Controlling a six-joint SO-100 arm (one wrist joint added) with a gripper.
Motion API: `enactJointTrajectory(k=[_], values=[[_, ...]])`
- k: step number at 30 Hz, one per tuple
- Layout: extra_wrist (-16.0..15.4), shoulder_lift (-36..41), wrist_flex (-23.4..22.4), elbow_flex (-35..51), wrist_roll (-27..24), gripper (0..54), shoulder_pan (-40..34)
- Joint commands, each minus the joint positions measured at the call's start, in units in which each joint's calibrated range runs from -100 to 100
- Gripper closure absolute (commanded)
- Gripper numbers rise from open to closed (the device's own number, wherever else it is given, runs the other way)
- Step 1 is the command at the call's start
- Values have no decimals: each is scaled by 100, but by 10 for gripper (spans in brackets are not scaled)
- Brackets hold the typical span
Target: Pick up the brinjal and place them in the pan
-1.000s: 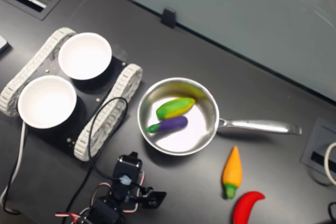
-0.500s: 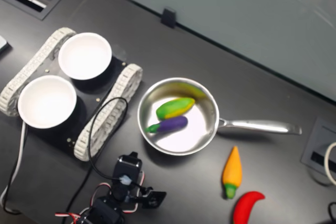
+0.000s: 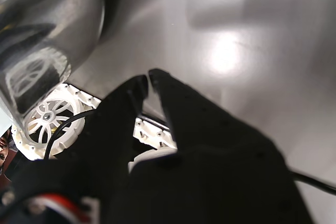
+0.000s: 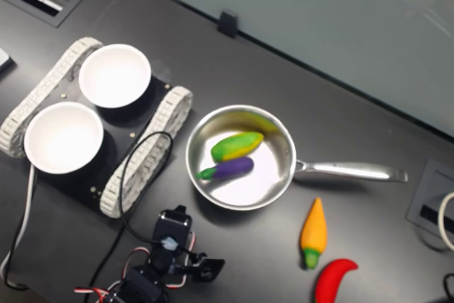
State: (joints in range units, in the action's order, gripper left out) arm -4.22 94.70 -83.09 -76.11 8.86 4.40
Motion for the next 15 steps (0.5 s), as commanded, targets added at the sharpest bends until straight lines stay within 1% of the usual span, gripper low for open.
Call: enactJointTrajectory(k=[1,10,12,15], values=[[-65,83,270,92,44,533,-96],[-65,83,270,92,39,533,-96],[-65,83,270,92,34,519,-96],[-65,83,270,92,34,533,-96]])
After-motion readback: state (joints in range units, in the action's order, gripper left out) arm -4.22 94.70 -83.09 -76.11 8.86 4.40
